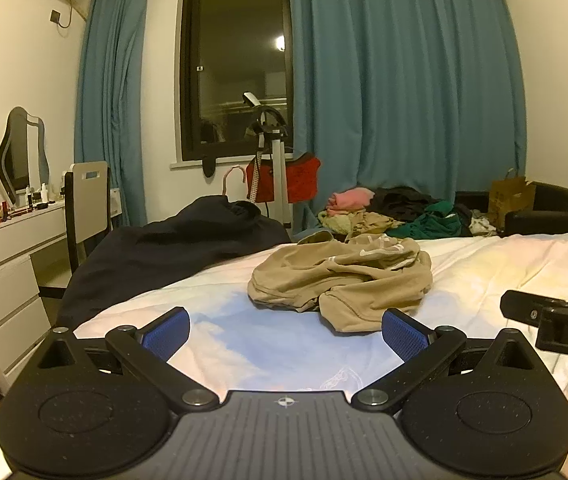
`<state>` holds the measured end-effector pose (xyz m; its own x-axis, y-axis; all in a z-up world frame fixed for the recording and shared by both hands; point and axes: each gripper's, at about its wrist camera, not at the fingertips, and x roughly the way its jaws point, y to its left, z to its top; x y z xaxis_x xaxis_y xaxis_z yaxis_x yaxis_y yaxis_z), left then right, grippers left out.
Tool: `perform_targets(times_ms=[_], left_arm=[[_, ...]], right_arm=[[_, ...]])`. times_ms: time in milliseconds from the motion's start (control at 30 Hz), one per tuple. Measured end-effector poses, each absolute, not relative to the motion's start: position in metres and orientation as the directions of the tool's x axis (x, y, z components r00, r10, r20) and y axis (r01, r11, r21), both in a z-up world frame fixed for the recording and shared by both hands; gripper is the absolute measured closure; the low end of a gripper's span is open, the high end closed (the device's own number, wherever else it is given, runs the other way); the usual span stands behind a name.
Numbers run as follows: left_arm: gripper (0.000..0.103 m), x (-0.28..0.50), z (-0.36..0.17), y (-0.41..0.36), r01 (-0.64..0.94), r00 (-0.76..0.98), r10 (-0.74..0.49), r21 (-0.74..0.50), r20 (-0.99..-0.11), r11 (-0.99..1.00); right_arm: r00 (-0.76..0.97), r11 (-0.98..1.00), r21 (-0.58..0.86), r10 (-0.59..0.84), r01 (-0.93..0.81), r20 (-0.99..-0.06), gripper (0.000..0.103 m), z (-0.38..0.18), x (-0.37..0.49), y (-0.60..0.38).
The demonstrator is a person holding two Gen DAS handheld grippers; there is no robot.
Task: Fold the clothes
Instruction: 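Move both grippers open toward the crumpled beige T-shirt on the bed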
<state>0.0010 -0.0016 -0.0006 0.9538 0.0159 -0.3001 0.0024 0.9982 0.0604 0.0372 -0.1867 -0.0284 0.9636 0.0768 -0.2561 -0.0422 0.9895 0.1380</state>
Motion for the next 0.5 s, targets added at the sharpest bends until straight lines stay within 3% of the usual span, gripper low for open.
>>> perform_targets(times_ms=[500], left_arm=[[0.000, 0.006, -0.009, -0.015, 0.038, 0.955, -0.010, 0.090, -0.296, 0.995]], right_arm=[[0.965, 0.994, 0.104, 0.046, -0.020, -0.257, 0.000, -0.038, 0.042, -0.184]])
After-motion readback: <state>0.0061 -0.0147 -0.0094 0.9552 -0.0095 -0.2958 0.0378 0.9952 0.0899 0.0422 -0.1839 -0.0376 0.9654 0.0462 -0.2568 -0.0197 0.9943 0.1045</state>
